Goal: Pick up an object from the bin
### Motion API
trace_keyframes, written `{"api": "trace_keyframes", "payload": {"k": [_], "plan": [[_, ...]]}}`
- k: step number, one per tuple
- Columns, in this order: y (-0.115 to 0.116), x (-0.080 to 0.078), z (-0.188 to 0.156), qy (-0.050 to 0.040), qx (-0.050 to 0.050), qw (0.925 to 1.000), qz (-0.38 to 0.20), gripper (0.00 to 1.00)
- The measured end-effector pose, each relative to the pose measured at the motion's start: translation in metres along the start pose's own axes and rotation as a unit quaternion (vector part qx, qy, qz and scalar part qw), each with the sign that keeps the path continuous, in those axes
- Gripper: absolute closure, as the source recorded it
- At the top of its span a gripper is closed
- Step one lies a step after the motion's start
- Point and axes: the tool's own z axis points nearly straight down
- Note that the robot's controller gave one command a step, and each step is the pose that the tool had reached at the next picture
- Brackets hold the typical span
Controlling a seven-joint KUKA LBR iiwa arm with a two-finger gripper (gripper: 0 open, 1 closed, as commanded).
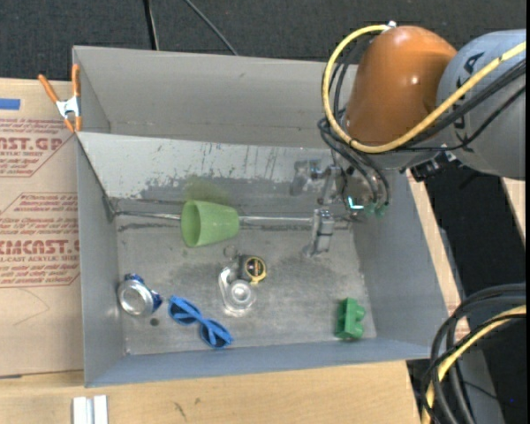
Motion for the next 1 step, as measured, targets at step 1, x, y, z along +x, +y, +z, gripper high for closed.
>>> {"api": "trace_keyframes", "payload": {"k": [1], "plan": [[-0.0706,0.0882,0.0717,0.0034,0.001,0.9999,-0.017,0.0]]}}
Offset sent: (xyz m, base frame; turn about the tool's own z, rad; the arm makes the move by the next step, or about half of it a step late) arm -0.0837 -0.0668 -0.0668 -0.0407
